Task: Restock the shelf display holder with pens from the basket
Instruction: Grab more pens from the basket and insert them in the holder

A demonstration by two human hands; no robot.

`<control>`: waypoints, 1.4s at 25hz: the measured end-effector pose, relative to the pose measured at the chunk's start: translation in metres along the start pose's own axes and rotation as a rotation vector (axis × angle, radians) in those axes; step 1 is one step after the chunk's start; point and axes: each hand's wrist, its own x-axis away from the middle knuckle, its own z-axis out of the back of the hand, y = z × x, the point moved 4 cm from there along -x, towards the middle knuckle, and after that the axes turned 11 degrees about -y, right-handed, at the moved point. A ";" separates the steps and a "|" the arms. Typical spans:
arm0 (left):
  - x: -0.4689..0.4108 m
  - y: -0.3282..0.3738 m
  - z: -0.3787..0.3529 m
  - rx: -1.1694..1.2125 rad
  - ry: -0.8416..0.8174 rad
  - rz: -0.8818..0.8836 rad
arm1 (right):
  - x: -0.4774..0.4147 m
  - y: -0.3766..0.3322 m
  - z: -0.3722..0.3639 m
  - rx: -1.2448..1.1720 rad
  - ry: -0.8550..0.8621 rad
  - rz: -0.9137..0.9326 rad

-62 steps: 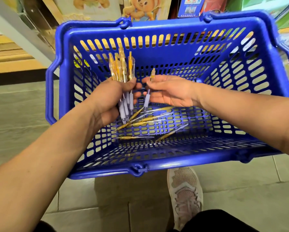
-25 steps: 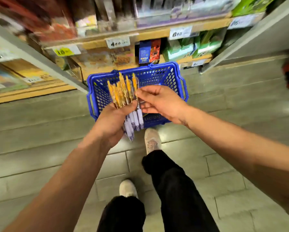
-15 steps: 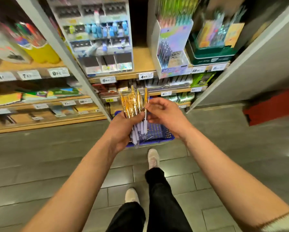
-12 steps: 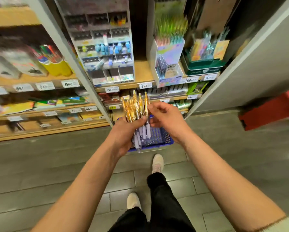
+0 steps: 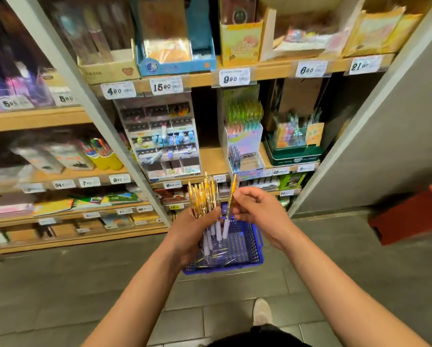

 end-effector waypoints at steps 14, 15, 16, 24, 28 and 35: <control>-0.119 0.025 -0.071 0.074 0.086 -0.041 | -0.082 -0.019 0.136 -0.055 -0.043 -0.147; -0.126 0.029 -0.069 0.059 0.084 -0.036 | -0.088 -0.018 0.137 -0.053 -0.041 -0.154; -0.133 0.033 -0.067 0.050 0.081 -0.028 | -0.094 -0.018 0.138 -0.043 -0.037 -0.154; -0.186 0.051 -0.042 0.021 0.034 0.015 | -0.136 -0.013 0.155 -0.018 0.080 -0.122; -0.205 0.052 -0.039 0.070 0.051 0.041 | -0.157 -0.008 0.191 0.077 0.240 -0.133; -0.245 0.053 -0.044 0.188 0.141 0.078 | -0.230 0.004 0.228 0.527 0.364 -0.071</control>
